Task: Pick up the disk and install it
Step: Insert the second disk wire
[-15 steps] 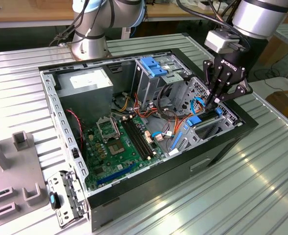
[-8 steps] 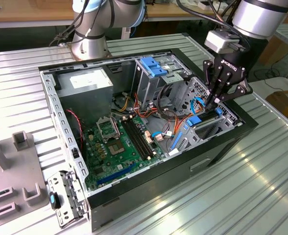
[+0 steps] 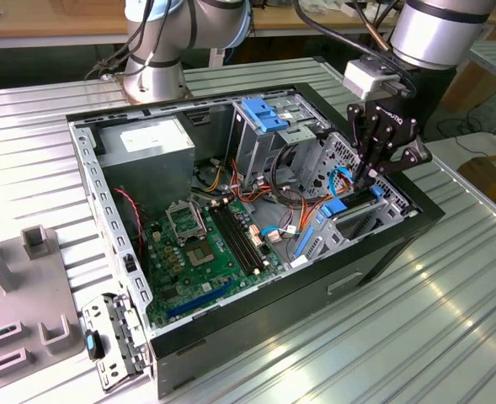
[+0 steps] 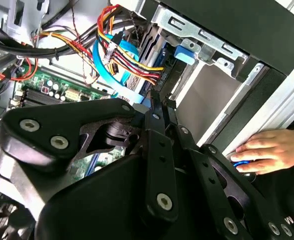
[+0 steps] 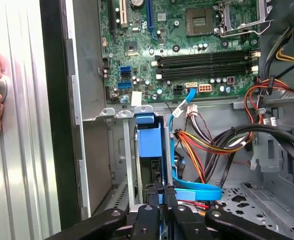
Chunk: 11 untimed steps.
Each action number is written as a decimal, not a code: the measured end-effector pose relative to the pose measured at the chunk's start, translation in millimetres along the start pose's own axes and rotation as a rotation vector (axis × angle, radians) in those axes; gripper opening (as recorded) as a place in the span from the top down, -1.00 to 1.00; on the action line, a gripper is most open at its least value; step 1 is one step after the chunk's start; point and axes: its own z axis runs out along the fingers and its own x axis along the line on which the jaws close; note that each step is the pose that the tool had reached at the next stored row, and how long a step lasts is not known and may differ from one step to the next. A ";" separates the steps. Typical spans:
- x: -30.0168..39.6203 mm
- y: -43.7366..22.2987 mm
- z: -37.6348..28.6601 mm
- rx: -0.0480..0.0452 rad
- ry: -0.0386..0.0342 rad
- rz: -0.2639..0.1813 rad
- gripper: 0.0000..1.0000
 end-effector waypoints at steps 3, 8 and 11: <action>0.4 1.5 0.3 0.0081 -0.0064 0.001 0.68; 7.6 3.3 1.9 0.0161 -0.0628 0.005 0.68; 12.1 3.8 2.8 0.0194 -0.0810 0.006 0.68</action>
